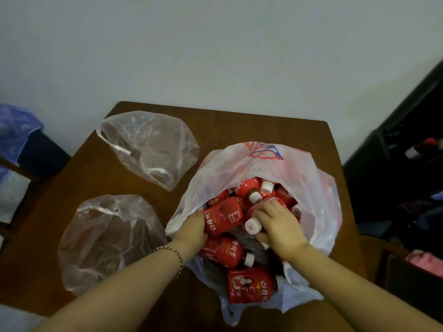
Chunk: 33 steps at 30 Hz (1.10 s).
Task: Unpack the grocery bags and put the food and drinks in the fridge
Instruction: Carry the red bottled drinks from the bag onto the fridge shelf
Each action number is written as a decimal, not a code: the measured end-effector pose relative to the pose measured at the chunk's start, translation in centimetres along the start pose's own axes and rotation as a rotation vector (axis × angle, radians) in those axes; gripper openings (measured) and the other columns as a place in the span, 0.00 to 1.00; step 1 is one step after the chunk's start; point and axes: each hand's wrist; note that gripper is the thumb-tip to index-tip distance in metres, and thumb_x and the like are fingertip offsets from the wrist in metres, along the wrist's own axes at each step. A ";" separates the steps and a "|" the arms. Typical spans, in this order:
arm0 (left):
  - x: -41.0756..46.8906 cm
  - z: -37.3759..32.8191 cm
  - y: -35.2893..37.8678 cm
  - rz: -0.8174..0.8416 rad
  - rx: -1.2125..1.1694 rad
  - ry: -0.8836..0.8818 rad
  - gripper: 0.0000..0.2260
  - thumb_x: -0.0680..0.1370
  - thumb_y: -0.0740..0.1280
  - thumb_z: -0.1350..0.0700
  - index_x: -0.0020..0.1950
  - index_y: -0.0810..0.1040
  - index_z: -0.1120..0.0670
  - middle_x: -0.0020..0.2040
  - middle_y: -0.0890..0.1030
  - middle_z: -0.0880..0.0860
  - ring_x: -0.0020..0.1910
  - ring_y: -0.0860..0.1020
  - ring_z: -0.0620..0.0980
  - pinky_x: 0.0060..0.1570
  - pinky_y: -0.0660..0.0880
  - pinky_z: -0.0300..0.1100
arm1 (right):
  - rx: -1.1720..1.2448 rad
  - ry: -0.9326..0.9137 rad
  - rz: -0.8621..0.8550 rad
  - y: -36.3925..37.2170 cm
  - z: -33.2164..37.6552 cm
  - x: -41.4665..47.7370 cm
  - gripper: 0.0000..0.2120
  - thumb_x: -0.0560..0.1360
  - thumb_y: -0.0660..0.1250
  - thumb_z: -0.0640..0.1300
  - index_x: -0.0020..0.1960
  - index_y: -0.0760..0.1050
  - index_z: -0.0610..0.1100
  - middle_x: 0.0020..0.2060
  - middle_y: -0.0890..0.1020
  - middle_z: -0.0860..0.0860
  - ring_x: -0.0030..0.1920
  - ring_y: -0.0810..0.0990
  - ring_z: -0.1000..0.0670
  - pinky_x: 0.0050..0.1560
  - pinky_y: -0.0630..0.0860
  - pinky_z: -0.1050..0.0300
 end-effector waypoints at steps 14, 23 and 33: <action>-1.5 -3.4 -3.9 -0.111 -0.124 0.290 0.12 0.70 0.69 0.58 0.41 0.65 0.49 0.38 0.65 0.43 0.41 0.67 0.44 0.36 0.61 0.36 | 0.366 0.601 -0.026 -3.4 0.2 0.6 0.12 0.67 0.74 0.43 0.46 0.72 0.47 0.45 0.70 0.53 0.44 0.76 0.48 0.41 0.65 0.62; -4.0 -3.9 -4.9 -0.235 -0.015 0.423 0.05 0.76 0.60 0.53 0.41 0.67 0.49 0.45 0.66 0.45 0.47 0.69 0.46 0.48 0.68 0.40 | 0.447 0.636 0.168 -3.8 4.4 0.1 0.12 0.68 0.71 0.50 0.45 0.73 0.45 0.41 0.80 0.51 0.41 0.79 0.51 0.43 0.77 0.53; -3.7 -3.1 -2.8 -0.276 0.180 0.533 0.31 0.68 0.65 0.31 0.62 0.70 0.51 0.58 0.77 0.46 0.56 0.77 0.46 0.51 0.71 0.39 | 0.572 0.667 0.328 -3.8 4.3 1.2 0.11 0.67 0.73 0.47 0.38 0.69 0.48 0.32 0.76 0.56 0.32 0.74 0.59 0.28 0.67 0.68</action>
Point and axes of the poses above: each hand's wrist, its own x-axis towards the middle knuckle, its own y-axis out of the palm, z = x × y
